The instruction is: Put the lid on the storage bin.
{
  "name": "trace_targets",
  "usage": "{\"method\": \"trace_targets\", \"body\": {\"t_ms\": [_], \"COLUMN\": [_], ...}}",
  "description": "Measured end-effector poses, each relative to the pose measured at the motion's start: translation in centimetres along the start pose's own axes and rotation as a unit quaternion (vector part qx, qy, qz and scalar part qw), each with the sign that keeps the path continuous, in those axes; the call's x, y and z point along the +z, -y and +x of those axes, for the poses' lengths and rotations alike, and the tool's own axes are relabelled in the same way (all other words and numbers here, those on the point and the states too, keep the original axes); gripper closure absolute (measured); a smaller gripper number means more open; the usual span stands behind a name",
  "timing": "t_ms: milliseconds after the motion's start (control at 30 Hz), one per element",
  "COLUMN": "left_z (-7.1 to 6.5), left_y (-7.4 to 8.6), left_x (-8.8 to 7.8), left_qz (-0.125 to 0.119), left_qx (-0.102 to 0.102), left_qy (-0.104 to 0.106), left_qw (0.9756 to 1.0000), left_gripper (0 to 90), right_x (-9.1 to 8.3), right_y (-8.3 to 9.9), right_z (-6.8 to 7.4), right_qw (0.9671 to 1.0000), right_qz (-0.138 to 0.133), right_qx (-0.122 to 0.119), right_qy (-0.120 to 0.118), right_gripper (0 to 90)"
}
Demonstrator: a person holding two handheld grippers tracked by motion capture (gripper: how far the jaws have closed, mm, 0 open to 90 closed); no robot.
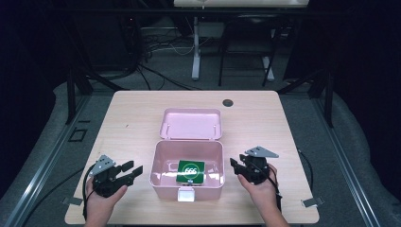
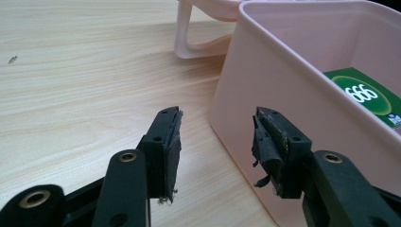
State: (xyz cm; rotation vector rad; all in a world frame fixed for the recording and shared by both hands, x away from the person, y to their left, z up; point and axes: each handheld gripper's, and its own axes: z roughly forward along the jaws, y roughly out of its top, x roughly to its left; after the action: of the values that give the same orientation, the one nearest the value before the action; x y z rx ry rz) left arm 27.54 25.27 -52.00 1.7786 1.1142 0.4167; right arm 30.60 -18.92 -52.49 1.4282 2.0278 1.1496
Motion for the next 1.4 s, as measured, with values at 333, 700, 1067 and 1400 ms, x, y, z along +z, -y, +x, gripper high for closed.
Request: {"method": "trace_targets", "body": {"t_ms": [333, 700, 1067, 1400], "left_z": [-1.1, -2.2, -3.9, -4.5], "left_y": [-1.4, -3.0, -5.0, -4.7], "left_x": [-1.0, -1.0, -0.4, 0.3], "left_qz": [-0.007, -0.006, 0.026, 0.042], "left_qx": [0.009, 0.023, 0.045, 0.047], "left_qy": [0.016, 0.041, 0.060, 0.063], "left_qw": [0.9998, 0.9989, 0.9968, 0.9960], "left_gripper": [48.2, 48.9, 58.5, 65.5], "right_x": [0.0, 0.6, 0.8, 2.5], "right_y": [-4.3, -7.6, -11.6, -14.3], "right_z": [-0.3, -0.3, 0.5, 0.4], "right_qw": [0.9990, 0.9968, 0.9960, 0.9918], "right_qz": [0.017, 0.057, 0.084, 0.123], "right_qx": [0.036, 0.037, 0.015, 0.028], "right_qy": [-0.021, -0.043, -0.028, -0.018], "right_gripper": [56.4, 57.3, 56.8, 57.2]}}
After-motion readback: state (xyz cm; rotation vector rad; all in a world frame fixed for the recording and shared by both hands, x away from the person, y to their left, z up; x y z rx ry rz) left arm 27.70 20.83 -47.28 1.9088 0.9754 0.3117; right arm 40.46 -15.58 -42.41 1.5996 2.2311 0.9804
